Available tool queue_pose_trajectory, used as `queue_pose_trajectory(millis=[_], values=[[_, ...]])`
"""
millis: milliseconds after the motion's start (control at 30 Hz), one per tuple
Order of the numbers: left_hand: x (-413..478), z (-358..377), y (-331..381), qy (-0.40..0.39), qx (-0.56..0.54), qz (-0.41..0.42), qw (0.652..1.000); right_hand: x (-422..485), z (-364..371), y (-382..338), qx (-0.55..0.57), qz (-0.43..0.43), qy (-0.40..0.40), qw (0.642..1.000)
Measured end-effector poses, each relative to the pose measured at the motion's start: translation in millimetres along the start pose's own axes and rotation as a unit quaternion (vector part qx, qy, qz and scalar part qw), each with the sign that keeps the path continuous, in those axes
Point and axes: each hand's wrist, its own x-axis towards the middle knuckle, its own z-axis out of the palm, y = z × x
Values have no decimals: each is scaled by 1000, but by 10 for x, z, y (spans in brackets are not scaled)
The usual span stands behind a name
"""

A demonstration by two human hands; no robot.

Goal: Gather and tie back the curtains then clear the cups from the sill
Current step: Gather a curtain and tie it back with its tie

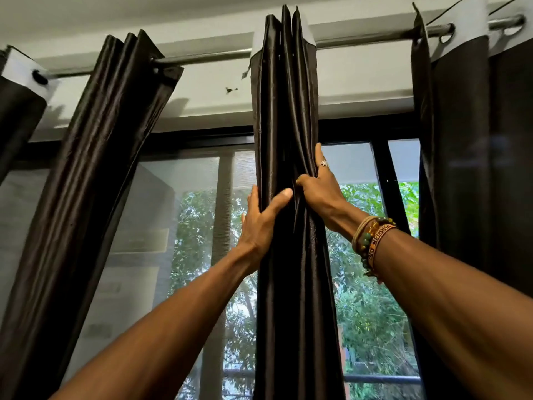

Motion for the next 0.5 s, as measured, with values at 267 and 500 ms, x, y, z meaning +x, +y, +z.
queue_pose_trajectory(millis=[267, 500], values=[[70, 158, 63, -70, -99, 31, 992, 108, 318, -108, 165, 64, -81, 981], [51, 49, -59, -77, 12, 49, 996, 340, 75, -25, 196, -16, -53, 979]])
